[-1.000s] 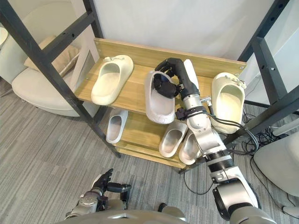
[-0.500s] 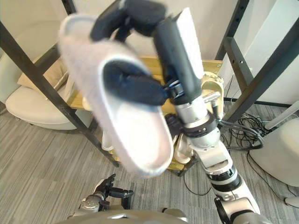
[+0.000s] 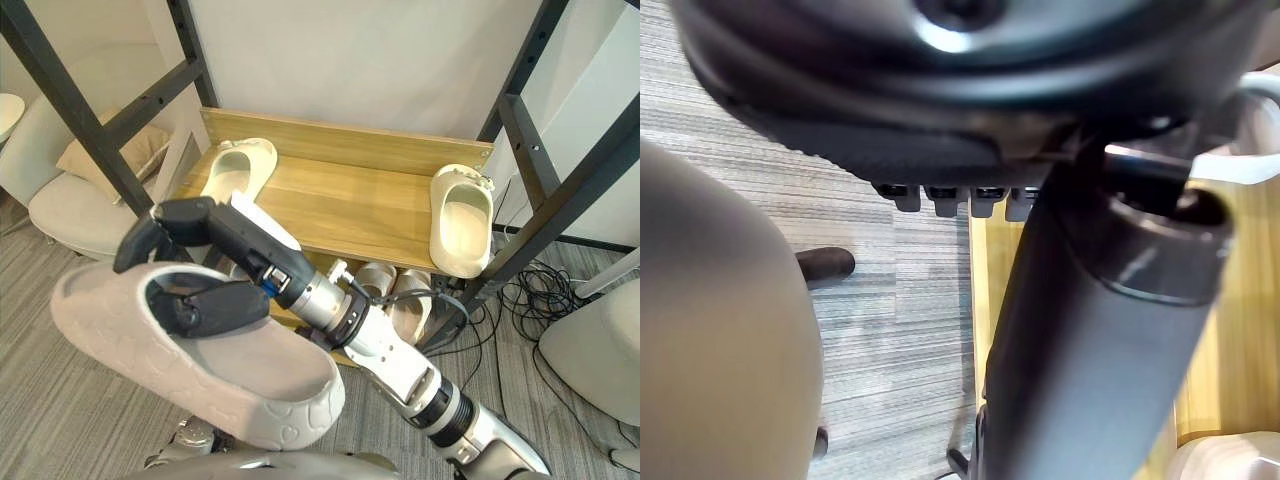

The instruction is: Organize the slippers on the shoe rack

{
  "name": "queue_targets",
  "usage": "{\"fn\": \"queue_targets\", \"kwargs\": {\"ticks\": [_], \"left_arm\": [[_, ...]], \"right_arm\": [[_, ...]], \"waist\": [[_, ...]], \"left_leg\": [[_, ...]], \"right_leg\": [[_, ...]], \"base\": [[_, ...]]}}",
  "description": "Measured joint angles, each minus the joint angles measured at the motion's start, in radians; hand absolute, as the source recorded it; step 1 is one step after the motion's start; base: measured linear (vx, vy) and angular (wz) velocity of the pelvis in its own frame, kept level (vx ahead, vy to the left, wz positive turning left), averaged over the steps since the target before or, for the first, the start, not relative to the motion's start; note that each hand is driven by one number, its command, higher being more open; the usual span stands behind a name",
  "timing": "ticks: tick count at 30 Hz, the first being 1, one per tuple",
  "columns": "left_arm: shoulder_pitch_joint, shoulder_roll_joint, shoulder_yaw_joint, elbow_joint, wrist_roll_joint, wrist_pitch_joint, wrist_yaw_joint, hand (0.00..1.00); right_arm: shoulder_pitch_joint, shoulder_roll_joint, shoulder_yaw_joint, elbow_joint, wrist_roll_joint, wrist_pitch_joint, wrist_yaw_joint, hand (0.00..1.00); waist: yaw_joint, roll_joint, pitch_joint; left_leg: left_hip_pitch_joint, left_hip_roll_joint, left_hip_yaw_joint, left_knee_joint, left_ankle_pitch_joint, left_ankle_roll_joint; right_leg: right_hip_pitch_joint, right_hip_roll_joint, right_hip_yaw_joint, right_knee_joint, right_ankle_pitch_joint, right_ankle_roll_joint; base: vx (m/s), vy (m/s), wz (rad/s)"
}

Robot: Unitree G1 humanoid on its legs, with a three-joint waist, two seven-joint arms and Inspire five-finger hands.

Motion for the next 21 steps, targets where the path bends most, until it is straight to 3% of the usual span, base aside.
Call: {"fn": "queue_targets", "kwargs": {"ticks": [2,5,7,10,15,19,21], "left_arm": [[-0.031,0.009,0.000,0.001,0.002,-0.010,0.001,1.00],[-0.110,0.020,0.002,-0.003,0.000,-0.013,0.013,1.00],[-0.159,0.019,0.003,-0.011,0.000,-0.027,0.023,1.00],[-0.188,0.019,0.011,-0.057,-0.028,-0.047,0.034,1.00],[-0.224,0.019,0.055,-0.141,-0.060,-0.071,0.035,1.00],[-0.228,0.015,0.091,-0.196,-0.075,-0.087,0.019,1.00],[-0.262,0.002,0.124,-0.188,-0.078,-0.078,0.036,1.00]], "right_arm": [[-0.001,-0.003,0.012,0.037,-0.006,0.000,0.003,0.00],[-0.046,-0.016,0.036,0.111,-0.058,0.005,0.000,0.00],[-0.060,-0.034,0.038,0.139,-0.118,0.024,-0.008,0.00],[-0.060,-0.061,0.039,0.160,-0.205,0.045,-0.015,0.00],[-0.082,-0.071,-0.019,0.164,-0.341,0.045,-0.077,0.00],[-0.114,-0.073,-0.087,0.209,-0.431,0.045,-0.153,0.00],[-0.130,-0.068,-0.127,0.209,-0.489,0.046,-0.193,0.00]], "waist": [[0.013,-0.011,0.042],[0.026,-0.023,0.144],[0.038,-0.014,0.191],[0.043,0.004,0.241],[0.043,0.011,0.287],[0.056,0.029,0.304],[0.057,0.025,0.307]], "left_leg": [[-0.064,0.001,-0.011,0.046,0.003,-0.002],[-0.214,-0.008,-0.038,0.224,-0.045,-0.004],[-0.340,-0.013,-0.061,0.360,-0.085,-0.005],[-0.478,-0.019,-0.082,0.438,-0.100,-0.010],[-0.684,-0.028,-0.079,0.617,-0.141,0.000],[-0.778,-0.028,-0.074,0.721,-0.177,0.006],[-0.837,-0.018,-0.073,0.797,-0.201,0.014]], "right_leg": [[-0.085,-0.010,-0.007,0.117,-0.042,-0.008],[-0.219,-0.039,-0.022,0.294,-0.102,-0.018],[-0.325,-0.061,-0.034,0.411,-0.144,-0.027],[-0.458,-0.085,-0.054,0.520,-0.179,-0.038],[-0.657,-0.124,-0.047,0.681,-0.215,-0.040],[-0.741,-0.134,-0.033,0.759,-0.233,-0.031],[-0.788,-0.133,-0.026,0.813,-0.248,-0.030]], "base": [[-0.09,-0.037,0.18],[-0.20,-0.023,0.24],[-0.31,-0.015,0.22],[-0.26,0.017,0.26],[-0.13,0.085,0.05],[-0.06,0.078,-0.05],[-0.04,0.067,-0.14]]}}
